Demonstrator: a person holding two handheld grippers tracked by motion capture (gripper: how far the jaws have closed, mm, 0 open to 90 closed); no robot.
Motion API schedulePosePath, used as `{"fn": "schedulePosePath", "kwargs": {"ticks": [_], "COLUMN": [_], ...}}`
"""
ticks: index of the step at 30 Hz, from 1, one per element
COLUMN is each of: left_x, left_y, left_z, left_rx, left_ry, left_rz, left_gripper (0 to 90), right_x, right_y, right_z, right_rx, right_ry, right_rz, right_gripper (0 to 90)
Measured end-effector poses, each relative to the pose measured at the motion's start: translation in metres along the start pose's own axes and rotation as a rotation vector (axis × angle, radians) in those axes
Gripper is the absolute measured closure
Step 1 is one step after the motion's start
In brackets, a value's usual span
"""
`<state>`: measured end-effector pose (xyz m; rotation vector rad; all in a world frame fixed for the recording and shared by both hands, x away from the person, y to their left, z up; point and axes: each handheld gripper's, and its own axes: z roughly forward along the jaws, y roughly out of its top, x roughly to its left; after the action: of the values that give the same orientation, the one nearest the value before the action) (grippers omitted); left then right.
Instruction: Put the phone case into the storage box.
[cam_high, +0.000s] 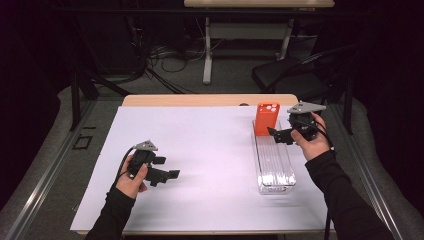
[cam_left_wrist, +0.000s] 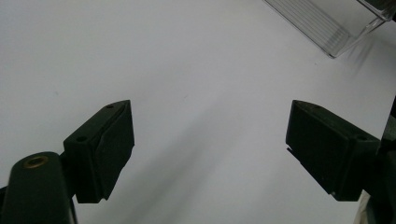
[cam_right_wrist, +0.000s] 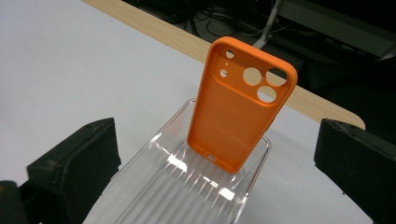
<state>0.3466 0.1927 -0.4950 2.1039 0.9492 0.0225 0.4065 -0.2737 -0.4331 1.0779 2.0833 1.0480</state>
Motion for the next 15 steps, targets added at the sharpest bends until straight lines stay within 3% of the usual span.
{"fn": "schedulePosePath", "kwargs": {"ticks": [15], "left_x": [0.000], "left_y": [-0.001], "left_z": [-0.005], "left_rx": [-0.011], "left_ry": [0.006], "left_rz": [0.003], "left_gripper": [15.8], "right_x": [0.019], "right_y": [-0.002], "right_z": [-0.003], "right_rx": [0.015], "right_ry": [0.053], "right_rz": [-0.026], "right_gripper": [0.0]}}
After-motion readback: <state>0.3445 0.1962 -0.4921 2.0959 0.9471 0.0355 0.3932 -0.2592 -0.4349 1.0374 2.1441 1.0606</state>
